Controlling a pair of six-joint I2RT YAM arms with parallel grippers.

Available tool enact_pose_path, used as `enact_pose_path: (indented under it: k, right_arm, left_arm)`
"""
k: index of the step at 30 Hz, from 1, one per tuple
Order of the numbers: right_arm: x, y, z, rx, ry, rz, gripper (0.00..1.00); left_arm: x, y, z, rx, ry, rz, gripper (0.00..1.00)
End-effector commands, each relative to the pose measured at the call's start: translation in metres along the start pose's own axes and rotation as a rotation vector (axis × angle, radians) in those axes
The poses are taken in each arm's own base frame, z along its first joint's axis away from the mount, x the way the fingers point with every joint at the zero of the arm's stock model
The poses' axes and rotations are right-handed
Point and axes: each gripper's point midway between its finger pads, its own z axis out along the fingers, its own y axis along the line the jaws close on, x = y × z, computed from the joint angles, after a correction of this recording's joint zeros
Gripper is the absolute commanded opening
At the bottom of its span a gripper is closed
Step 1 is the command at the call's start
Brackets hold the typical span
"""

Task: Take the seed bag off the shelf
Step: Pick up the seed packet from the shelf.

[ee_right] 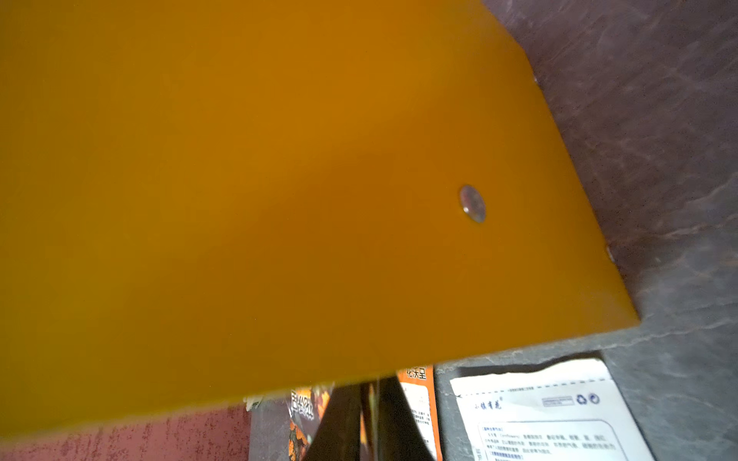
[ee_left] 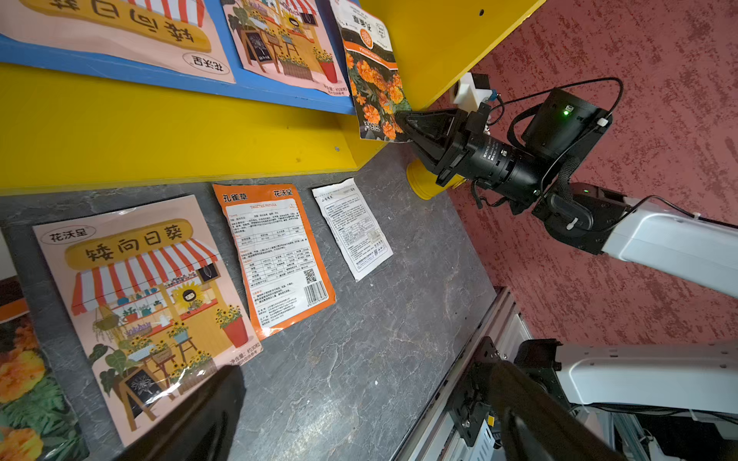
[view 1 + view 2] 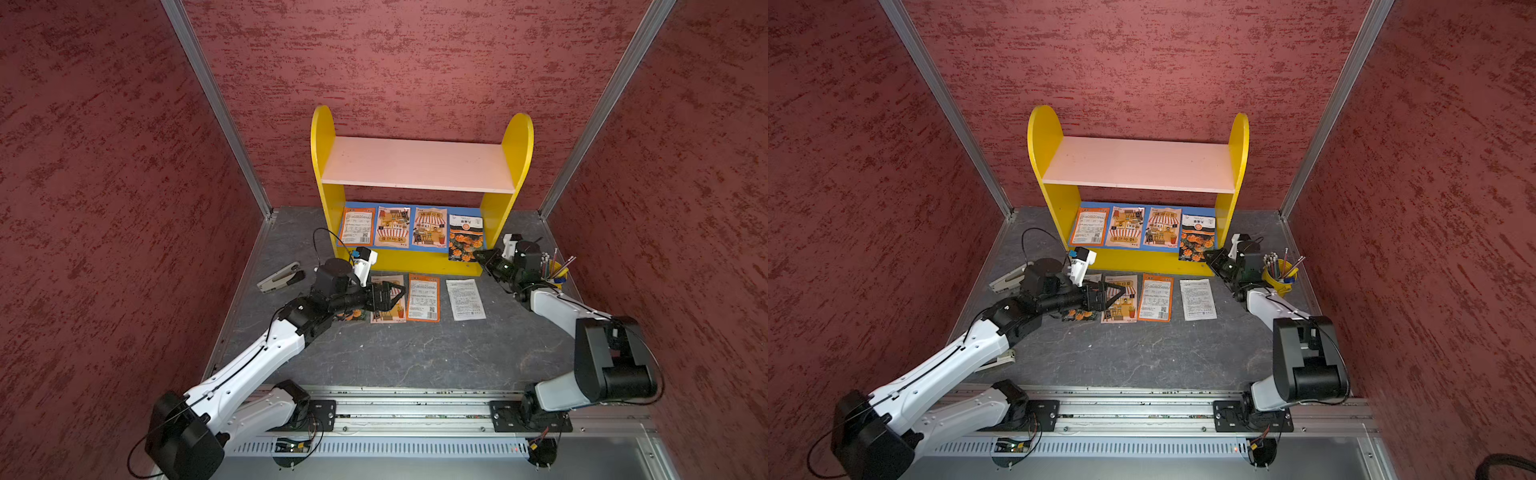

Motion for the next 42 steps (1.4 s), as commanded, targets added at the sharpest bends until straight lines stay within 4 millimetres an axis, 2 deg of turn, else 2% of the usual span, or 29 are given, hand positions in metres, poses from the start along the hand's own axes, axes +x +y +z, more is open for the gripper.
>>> enact_pose_path:
  k: [1, 4, 11, 23, 29, 34, 38, 42]
  right_arm:
    - [-0.012, 0.011, -0.018, -0.01, -0.062, -0.055, 0.05]
    - [-0.01, 0.016, -0.031, -0.008, -0.079, -0.074, 0.0]
    - [0.007, 0.039, -0.068, -0.08, -0.072, -0.111, 0.0]
    - [0.057, 0.109, -0.14, -0.38, 0.027, -0.164, 0.0]
    - [0.074, 0.13, -0.16, -0.463, 0.076, -0.178, 0.0]
    - [0.081, 0.14, -0.163, -0.495, 0.098, -0.184, 0.0]
    - [0.085, 0.146, -0.161, -0.507, 0.104, -0.196, 0.0]
    - [0.085, 0.149, -0.16, -0.507, 0.095, -0.211, 0.0]
  left_arm:
    - [-0.002, -0.003, 0.005, 0.04, -0.01, -0.01, 1.0]
    - [-0.004, -0.007, 0.01, 0.075, -0.02, -0.021, 1.0]
    - [-0.015, -0.019, 0.026, 0.178, -0.063, -0.055, 1.0]
    - [-0.052, -0.059, 0.062, 0.4, -0.182, -0.049, 1.0]
    - [-0.073, -0.082, 0.074, 0.508, -0.22, -0.038, 1.0]
    - [-0.083, -0.099, 0.081, 0.575, -0.222, -0.034, 0.96]
    - [-0.087, -0.11, 0.085, 0.618, -0.214, -0.034, 0.89]
    - [-0.085, -0.115, 0.09, 0.643, -0.196, -0.046, 0.64]
